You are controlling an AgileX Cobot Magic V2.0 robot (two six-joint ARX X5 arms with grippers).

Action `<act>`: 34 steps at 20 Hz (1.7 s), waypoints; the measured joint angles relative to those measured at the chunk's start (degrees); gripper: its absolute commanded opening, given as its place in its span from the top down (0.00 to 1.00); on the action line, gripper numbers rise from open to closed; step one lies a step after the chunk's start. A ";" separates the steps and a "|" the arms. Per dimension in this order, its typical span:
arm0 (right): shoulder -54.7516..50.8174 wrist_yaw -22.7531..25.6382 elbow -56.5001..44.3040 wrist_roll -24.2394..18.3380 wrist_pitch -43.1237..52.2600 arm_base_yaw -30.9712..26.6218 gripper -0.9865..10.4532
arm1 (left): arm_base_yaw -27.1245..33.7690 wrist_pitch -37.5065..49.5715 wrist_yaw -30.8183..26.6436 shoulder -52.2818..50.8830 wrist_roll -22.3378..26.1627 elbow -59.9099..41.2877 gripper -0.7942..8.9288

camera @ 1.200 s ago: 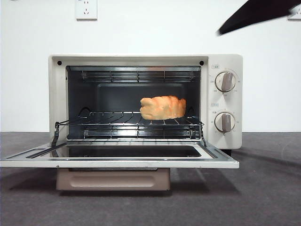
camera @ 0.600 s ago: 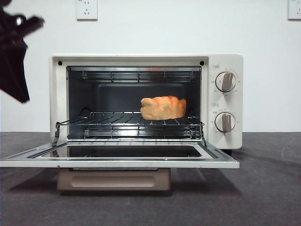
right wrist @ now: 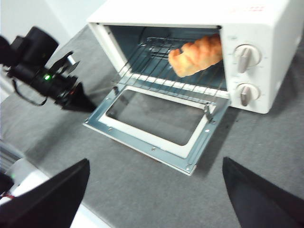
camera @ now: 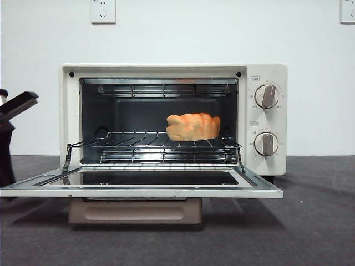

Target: The left arm flap open the oven, the right arm pick bread and place it into oven, the left arm flap close the oven

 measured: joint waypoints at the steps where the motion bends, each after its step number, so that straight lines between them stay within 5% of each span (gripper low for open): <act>1: 0.00 0.20 0.00 0.00 0.09 0.00 0.52 | 0.00 -0.57 0.02 0.00 -0.04 -1.20 0.90; 23: 0.02 3.37 0.02 0.00 4.00 0.00 0.52 | 0.63 -0.94 12.59 -5.70 -0.44 -3.61 0.90; 27: 0.02 3.37 0.02 0.00 4.68 0.00 0.52 | 0.74 8.04 18.10 -6.32 -7.78 -3.65 0.90; 34: 0.02 3.37 0.02 0.00 4.96 0.00 0.52 | 0.22 36.46 19.63 -8.79 -28.89 -3.63 0.90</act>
